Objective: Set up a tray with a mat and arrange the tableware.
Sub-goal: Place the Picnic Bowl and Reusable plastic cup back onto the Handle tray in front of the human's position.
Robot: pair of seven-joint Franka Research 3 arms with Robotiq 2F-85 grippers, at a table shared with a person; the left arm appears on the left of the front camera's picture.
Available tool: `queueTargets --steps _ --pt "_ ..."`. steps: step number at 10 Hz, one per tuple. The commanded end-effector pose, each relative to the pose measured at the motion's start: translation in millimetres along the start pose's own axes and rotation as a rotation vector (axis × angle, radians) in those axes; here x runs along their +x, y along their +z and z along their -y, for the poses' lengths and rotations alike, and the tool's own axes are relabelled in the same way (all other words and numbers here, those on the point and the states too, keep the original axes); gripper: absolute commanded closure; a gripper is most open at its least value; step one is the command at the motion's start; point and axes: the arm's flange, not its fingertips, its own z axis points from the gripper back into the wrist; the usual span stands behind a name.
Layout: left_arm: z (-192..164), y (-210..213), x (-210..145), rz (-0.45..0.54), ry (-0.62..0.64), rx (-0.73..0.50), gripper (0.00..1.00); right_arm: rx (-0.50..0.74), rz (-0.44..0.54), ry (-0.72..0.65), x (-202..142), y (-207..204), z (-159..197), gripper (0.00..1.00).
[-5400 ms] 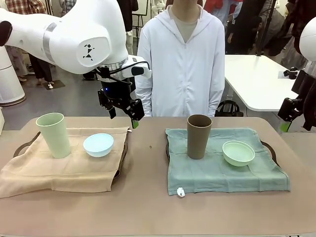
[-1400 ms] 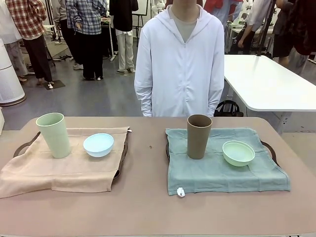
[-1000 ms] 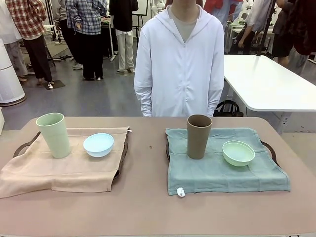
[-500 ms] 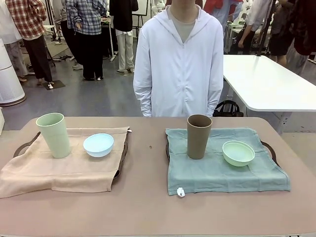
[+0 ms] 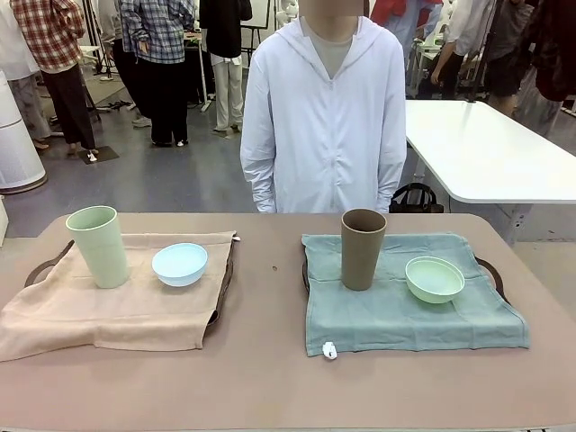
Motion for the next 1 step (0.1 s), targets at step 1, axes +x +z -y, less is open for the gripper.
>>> queueTargets --steps 1 --pt "-0.6 0.1 -1.0 0.004 -0.011 -0.016 0.0 0.005 0.002 0.004 -2.5 -0.9 -0.1 0.15"
